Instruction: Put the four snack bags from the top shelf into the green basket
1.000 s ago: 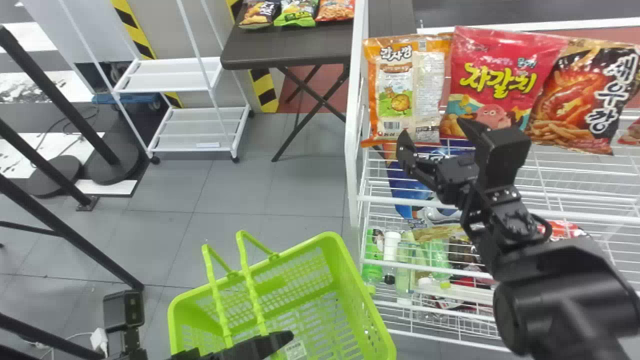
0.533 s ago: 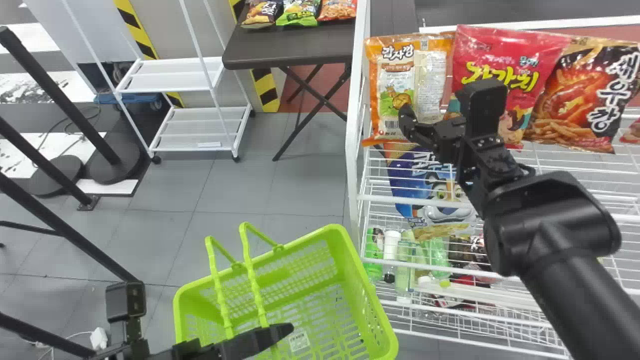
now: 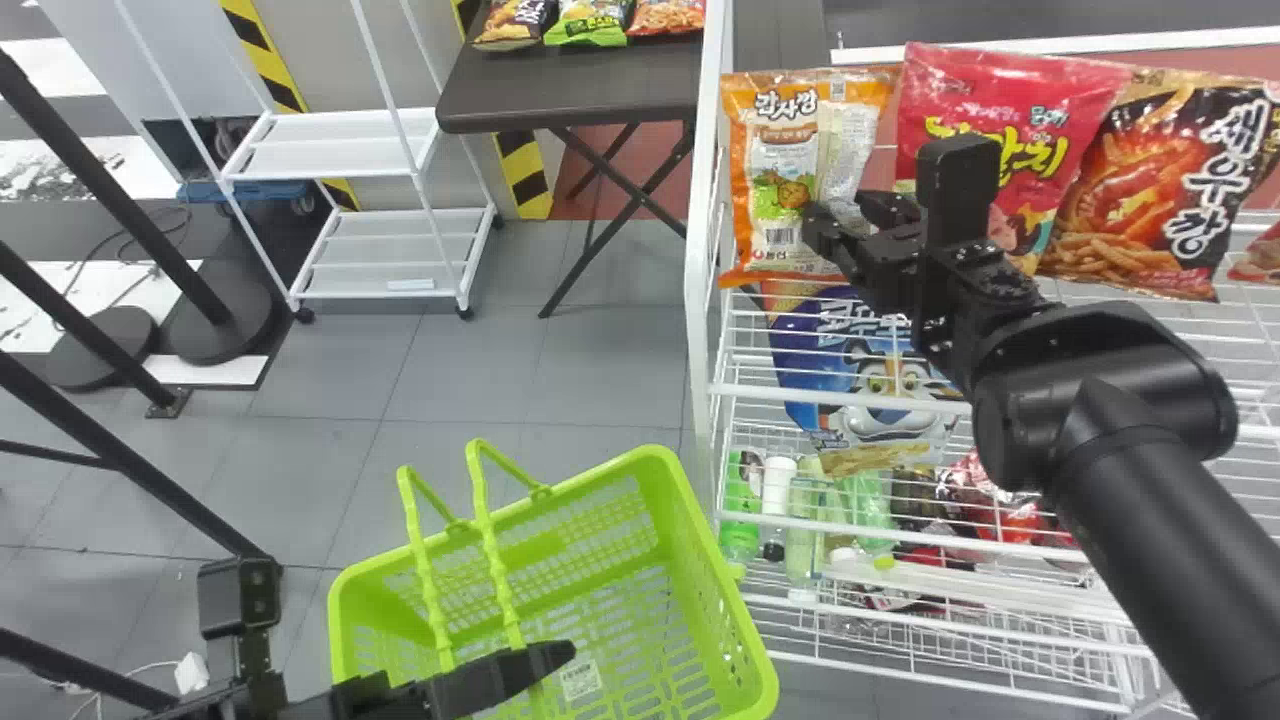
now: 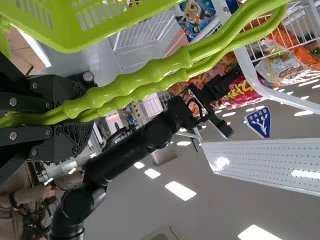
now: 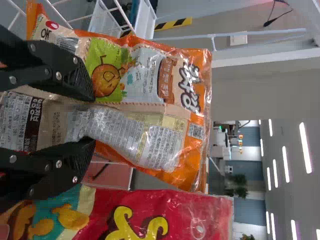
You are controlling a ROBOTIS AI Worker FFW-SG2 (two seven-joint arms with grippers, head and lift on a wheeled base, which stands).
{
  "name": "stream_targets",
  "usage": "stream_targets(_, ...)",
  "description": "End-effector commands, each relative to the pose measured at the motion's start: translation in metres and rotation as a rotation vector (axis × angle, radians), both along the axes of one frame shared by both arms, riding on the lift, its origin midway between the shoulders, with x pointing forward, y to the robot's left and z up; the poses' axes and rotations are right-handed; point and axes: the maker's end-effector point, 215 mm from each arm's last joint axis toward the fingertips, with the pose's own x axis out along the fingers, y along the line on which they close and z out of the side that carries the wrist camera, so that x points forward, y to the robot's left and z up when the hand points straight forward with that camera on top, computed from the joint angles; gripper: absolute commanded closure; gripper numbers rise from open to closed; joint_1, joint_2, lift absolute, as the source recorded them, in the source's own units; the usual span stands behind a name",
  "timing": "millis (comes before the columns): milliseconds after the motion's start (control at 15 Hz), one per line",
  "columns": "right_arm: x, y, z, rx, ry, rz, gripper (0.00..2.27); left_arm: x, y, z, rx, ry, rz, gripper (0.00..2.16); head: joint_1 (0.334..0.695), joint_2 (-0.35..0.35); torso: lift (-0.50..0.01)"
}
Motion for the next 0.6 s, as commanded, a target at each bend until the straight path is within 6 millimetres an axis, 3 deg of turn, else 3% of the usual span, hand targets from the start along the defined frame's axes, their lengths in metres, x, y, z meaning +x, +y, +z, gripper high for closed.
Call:
stream_targets(0, -0.005, 0.001, -0.002, 0.012, 0.004, -0.001, 2.25, -0.001, 0.001, 0.003, -0.011, -0.003, -0.004, 2.15, 0.695, 0.149, 0.0)
stream_targets(333, -0.042, 0.017, 0.027, 0.023, -0.045, 0.018, 2.25, -0.001, 0.005, 0.005, -0.015, -0.006, 0.003, 2.15, 0.695, 0.163, 0.0)
stream_targets(400, -0.05, 0.015, 0.025, 0.0, -0.029, 0.009, 2.25, -0.001, 0.005, 0.005, -0.014, -0.006, 0.002, 2.15, 0.695, 0.17, 0.0)
stream_targets(533, -0.054, -0.009, 0.023, -0.002, -0.02, -0.034, 2.25, 0.0, 0.005, 0.006, -0.014, -0.009, 0.001, 2.15, 0.695, 0.18, 0.0)
